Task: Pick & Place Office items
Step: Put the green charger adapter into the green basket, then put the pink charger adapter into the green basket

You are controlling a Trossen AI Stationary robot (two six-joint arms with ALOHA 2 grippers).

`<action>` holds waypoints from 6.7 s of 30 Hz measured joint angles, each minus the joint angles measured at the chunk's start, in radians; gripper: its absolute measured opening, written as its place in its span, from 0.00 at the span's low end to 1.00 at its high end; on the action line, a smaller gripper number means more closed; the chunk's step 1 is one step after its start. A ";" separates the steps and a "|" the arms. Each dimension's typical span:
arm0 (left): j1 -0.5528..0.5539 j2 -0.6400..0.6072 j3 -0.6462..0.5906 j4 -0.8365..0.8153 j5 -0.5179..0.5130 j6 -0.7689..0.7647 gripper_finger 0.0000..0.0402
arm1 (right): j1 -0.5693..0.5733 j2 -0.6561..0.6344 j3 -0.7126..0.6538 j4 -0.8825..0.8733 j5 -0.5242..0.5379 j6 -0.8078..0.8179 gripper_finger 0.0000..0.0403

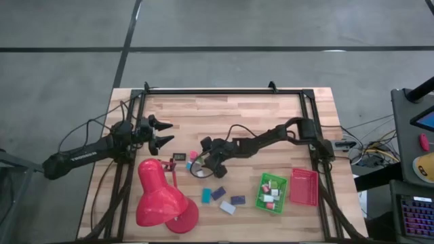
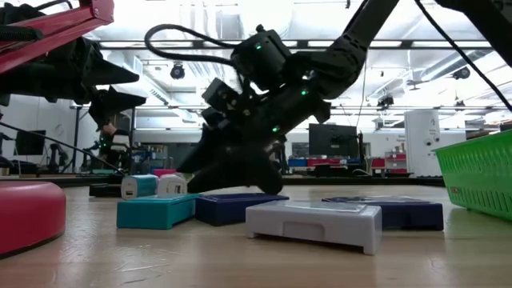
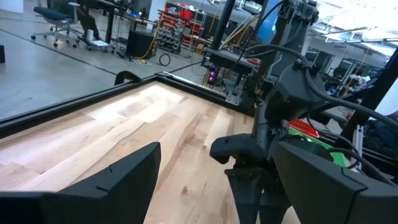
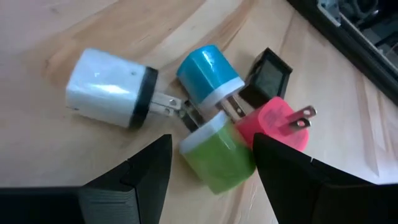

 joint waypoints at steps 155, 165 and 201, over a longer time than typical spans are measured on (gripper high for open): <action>0.000 0.034 0.000 -0.023 0.000 0.000 0.80 | 0.503 -0.653 -0.263 -1.100 0.036 1.084 0.50; 0.000 0.034 0.000 -0.022 0.000 0.000 0.80 | 0.503 -0.704 -0.256 -1.095 0.123 1.039 0.50; 0.000 0.034 0.000 -0.022 0.000 0.000 0.80 | 0.139 -0.243 -0.816 0.984 0.562 0.586 0.50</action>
